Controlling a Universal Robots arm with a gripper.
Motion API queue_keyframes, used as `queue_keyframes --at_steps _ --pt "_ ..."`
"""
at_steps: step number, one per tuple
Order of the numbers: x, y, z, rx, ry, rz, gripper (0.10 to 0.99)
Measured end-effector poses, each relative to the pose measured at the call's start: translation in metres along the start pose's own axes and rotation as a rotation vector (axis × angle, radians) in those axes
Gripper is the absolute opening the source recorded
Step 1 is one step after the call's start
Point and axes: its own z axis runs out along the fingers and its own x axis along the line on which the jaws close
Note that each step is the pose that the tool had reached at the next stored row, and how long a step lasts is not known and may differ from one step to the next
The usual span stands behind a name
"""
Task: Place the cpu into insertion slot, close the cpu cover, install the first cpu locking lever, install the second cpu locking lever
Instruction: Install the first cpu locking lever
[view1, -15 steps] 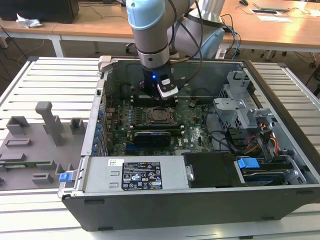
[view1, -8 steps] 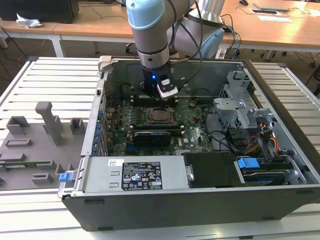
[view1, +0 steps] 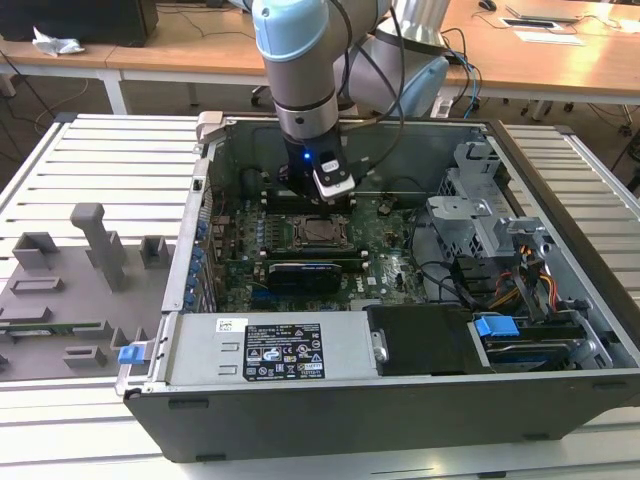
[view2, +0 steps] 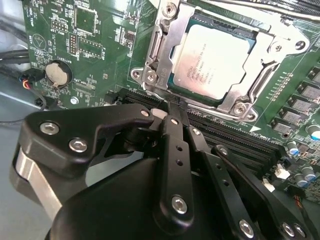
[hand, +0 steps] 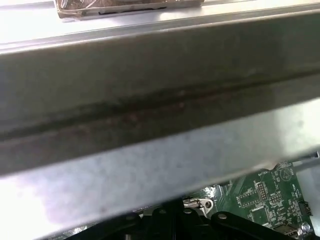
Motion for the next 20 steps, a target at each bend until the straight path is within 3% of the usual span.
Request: queue_keyframes --at_steps 8,14,19,20 --pt "-0.0036 0.0006 0.0031 0.001 -0.0006 0.003 0.106" --pt "-0.004 0.0009 0.0015 -0.007 0.0014 0.005 0.106" --pt "-0.005 0.0018 -0.0037 -0.008 0.0017 0.005 0.106" --pt "-0.0057 0.0025 -0.0074 0.006 -0.0019 0.003 0.106"
